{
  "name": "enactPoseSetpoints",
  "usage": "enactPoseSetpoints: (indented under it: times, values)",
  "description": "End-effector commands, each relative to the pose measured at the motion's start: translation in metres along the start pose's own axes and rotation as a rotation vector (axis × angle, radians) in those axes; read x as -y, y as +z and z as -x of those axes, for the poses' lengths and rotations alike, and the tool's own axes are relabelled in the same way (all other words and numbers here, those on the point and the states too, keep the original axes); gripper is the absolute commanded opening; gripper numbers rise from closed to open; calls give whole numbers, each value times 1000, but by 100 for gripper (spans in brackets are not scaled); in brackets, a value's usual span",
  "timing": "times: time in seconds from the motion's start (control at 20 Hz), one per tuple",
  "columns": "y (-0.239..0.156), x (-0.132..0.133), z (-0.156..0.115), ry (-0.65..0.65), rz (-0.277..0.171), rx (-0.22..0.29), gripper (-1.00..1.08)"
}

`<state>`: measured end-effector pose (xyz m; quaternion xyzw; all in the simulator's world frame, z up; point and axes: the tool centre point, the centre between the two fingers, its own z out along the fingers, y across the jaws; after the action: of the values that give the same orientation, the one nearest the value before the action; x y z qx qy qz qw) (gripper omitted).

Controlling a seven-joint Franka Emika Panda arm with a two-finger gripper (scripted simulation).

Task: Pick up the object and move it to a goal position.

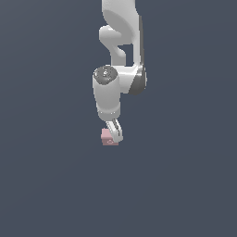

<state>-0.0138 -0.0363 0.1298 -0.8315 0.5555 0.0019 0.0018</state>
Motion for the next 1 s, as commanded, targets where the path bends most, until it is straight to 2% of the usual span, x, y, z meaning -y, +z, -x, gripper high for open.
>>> enactPoseSetpoints:
  times: [0.0, 0.5, 0.95]
  values:
    - [3, -1, -1, 74, 0, -1, 100]
    - [12, -6, -3, 307, 0, -4, 100]
    - [15, -7, -4, 393, 0, -5, 100]
